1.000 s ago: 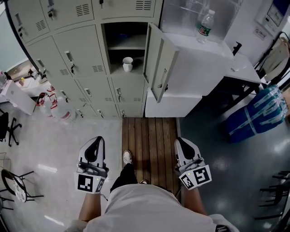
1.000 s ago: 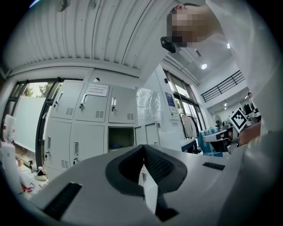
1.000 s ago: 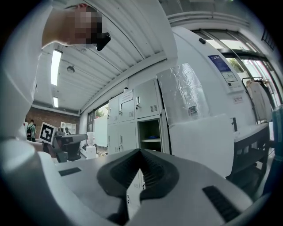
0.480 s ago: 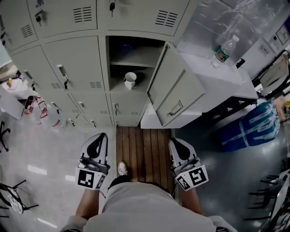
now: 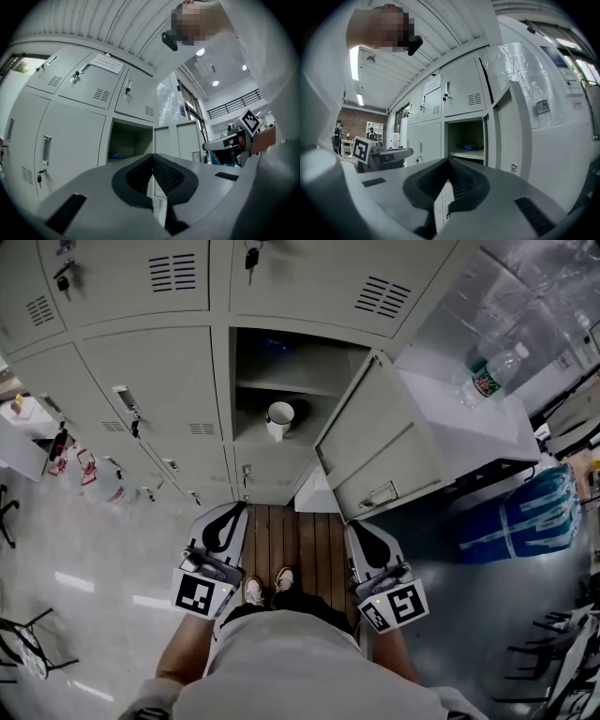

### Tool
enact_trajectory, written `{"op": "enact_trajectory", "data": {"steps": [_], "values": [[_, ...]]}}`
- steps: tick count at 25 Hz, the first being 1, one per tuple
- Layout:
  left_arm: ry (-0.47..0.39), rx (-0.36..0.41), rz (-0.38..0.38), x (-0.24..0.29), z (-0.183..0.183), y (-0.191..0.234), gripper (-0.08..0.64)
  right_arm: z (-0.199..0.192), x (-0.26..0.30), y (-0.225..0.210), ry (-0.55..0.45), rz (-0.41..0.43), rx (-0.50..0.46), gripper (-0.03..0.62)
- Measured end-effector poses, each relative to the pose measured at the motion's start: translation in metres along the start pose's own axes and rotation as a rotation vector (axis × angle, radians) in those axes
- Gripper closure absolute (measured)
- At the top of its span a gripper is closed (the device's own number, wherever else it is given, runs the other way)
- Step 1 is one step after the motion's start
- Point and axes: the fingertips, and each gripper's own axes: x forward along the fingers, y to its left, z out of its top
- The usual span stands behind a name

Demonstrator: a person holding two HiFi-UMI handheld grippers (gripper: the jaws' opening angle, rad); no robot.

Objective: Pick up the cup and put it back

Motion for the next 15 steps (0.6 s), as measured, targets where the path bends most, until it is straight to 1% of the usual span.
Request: {"op": "enact_trajectory", "data": {"steps": [3, 6, 9, 12, 15], "values": [[0.032, 0.029, 0.028, 0.012, -0.001, 0.002, 0.538, 0.001, 0.015, -0.005, -0.022, 0.049, 0.0, 0.577], [0.027, 0.048, 0.062, 0.013, 0.005, 0.003, 0.538, 0.003, 0.028, -0.009, -0.04, 0.098, -0.002, 0.577], [0.041, 0.075, 0.083, 0.015, 0.007, 0.009, 0.538, 0.008, 0.04, -0.018, -0.063, 0.112, 0.005, 0.577], [0.052, 0.072, 0.112, 0.015, 0.005, 0.015, 0.538, 0.006, 0.048, -0.023, -0.061, 0.128, 0.012, 0.577], [0.055, 0.072, 0.121, 0.019, 0.002, 0.02, 0.538, 0.003, 0.061, -0.027, -0.053, 0.139, -0.001, 0.577]]}}
